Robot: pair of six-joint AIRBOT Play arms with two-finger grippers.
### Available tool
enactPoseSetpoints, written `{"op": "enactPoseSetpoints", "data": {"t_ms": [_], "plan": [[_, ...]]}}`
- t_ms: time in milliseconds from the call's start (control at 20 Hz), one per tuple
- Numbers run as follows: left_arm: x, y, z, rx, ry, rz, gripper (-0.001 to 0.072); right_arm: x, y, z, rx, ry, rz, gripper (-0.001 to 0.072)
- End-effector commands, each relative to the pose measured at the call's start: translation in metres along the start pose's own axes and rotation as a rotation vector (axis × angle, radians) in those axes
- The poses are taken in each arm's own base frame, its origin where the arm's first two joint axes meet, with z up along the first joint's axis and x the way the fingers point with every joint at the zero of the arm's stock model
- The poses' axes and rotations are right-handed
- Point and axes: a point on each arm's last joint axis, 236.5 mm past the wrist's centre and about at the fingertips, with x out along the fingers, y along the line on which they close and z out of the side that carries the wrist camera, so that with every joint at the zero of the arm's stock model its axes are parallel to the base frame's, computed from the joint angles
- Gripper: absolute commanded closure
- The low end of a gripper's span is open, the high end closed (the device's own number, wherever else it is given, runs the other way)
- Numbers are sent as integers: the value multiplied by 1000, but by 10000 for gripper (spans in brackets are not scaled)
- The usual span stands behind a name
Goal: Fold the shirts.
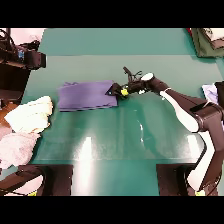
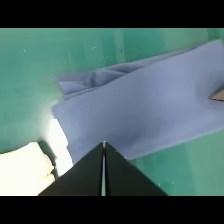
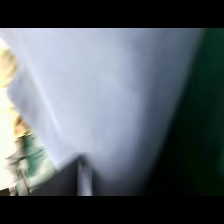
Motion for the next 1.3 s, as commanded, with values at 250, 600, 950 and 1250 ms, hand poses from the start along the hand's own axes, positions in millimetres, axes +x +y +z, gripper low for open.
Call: {"op": "enactPoseSetpoints", "data": {"t_ms": [250, 600, 950, 1250], "plan": [[-1, -1, -13, -1, 54, -3, 678, -69, 58, 51, -282, -103, 6, 698], [-1, -9, -19, -9, 80, -37, 677, -345, -26, 103, -264, -423, -422, 698], [-8, -57, -15, -54, 72, -242, 678, -597, -124, 67, -16, -855, -660, 698], [-13, -75, -13, -82, 70, -319, 677, -673, -163, 34, 59, -989, -751, 698]]}}
